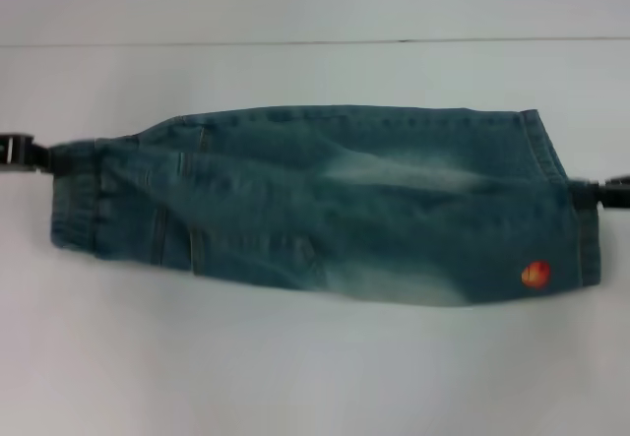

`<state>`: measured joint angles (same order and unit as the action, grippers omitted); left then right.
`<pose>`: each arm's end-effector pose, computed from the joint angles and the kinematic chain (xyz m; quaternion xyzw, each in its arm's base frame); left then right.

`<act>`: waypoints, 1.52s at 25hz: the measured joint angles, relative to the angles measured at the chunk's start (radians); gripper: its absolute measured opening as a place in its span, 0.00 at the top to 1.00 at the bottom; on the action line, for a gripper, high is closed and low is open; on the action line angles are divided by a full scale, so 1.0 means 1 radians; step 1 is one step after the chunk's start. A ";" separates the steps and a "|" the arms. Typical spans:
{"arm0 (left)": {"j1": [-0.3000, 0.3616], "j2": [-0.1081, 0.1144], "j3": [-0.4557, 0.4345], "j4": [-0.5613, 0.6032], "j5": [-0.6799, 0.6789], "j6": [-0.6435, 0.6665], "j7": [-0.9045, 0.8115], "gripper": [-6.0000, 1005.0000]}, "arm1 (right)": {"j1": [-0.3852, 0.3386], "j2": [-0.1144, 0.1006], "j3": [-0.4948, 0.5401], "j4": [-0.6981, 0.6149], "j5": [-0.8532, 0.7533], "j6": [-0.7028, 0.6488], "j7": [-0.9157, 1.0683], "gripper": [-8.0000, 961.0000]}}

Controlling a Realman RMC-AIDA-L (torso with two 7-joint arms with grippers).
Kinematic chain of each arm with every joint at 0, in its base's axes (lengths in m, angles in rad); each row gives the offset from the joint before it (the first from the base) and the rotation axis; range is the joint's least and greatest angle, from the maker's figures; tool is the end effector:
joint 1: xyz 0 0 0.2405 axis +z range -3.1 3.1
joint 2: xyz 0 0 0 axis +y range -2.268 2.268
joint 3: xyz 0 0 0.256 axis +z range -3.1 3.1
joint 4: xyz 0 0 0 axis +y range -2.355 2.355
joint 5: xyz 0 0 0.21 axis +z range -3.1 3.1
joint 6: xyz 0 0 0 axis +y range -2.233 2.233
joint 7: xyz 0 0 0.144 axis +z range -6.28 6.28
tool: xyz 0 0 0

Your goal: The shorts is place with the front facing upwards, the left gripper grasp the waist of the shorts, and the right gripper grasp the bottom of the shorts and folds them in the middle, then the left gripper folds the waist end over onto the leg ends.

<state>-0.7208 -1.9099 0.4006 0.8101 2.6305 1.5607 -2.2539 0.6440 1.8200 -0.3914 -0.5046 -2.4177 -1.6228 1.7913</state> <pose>-0.2976 0.3824 0.1085 -0.8062 -0.5514 -0.0633 0.2048 0.3160 0.3490 0.0888 -0.8825 0.4325 0.1390 0.1217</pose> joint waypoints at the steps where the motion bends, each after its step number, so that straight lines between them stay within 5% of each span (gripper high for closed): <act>1: -0.005 0.001 -0.002 -0.009 -0.005 -0.020 -0.004 0.94 | -0.001 0.003 0.002 0.008 0.017 0.024 0.000 0.95; 17: -0.010 -0.012 -0.003 -0.065 -0.041 -0.193 -0.013 0.93 | 0.017 0.077 -0.005 0.030 0.199 0.277 -0.015 0.95; 30: 0.003 -0.048 0.001 -0.071 -0.073 -0.311 0.003 0.93 | 0.094 0.186 -0.036 0.031 0.211 0.612 -0.106 0.95; 38: 0.014 -0.065 -0.002 -0.071 -0.075 -0.373 0.008 0.92 | 0.103 0.199 -0.039 0.040 0.289 0.658 -0.165 0.95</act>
<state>-0.7072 -1.9750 0.3990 0.7392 2.5557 1.1879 -2.2459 0.7471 2.0186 -0.4306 -0.4647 -2.1291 -0.9645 1.6262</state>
